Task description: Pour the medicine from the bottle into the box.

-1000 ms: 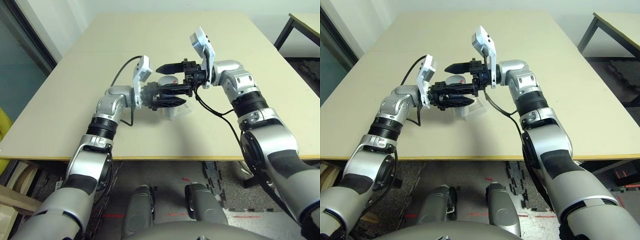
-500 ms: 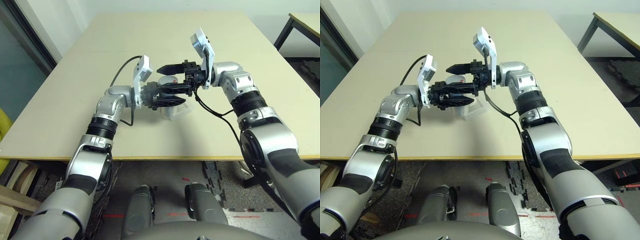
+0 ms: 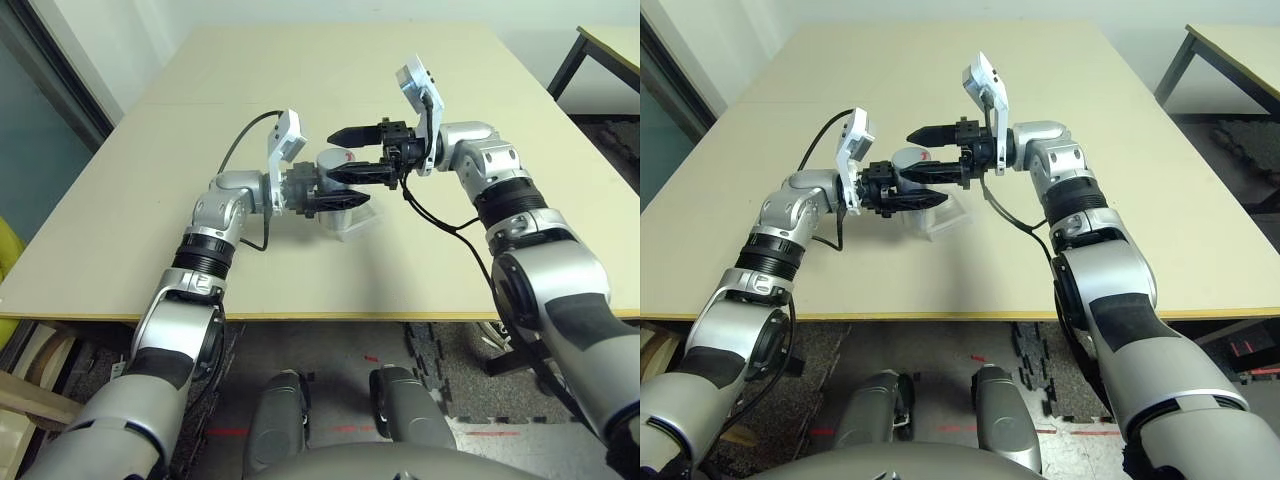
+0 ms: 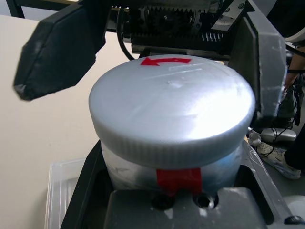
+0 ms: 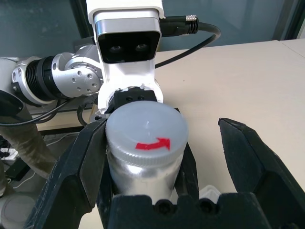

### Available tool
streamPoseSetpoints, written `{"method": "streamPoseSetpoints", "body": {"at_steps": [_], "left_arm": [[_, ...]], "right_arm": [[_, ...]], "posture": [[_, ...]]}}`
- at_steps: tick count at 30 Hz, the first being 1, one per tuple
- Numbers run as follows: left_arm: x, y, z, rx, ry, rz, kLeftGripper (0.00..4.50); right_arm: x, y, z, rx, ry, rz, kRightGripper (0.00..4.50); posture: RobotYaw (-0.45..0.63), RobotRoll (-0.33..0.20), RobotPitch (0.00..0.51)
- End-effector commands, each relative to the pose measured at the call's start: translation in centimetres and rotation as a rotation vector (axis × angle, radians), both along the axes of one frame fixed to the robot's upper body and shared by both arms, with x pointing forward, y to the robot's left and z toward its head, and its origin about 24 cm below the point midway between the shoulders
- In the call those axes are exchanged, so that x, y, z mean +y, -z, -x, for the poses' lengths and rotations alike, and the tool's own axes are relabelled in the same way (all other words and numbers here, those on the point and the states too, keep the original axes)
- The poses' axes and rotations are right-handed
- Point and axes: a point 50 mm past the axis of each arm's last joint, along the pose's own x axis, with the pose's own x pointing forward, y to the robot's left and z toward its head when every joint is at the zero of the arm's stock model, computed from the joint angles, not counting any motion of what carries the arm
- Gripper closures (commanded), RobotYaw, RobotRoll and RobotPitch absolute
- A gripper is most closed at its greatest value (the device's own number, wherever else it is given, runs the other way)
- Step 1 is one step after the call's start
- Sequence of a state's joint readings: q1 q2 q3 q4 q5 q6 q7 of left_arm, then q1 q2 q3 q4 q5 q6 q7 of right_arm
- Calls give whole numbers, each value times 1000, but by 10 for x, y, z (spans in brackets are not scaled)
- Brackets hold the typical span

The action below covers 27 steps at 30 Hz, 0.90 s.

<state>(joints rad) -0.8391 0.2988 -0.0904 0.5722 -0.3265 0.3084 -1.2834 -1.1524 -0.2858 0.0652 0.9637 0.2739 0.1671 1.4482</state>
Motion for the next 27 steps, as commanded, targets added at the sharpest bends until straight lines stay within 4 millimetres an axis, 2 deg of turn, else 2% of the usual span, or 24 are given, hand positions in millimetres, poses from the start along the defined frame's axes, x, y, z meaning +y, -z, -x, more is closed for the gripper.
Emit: {"method": "streamPoseSetpoints", "body": {"at_steps": [1,15,20,27], "left_arm": [[-2,-8,5,-45,84,12,1831],[1,-6,5,-39,84,9,1831],[3,-6,3,-43,74,8,1831],[3,-7,1,-53,65,4,1831]], "right_arm": [[-43,0,-9,21,208,7,0],[-64,5,-10,50,281,-1,0],[-61,1,-8,27,229,18,0],[-47,-8,-1,14,62,12,0]], "posture": [[-206,0,52],[-201,0,44],[-200,0,39],[-200,0,36]]}}
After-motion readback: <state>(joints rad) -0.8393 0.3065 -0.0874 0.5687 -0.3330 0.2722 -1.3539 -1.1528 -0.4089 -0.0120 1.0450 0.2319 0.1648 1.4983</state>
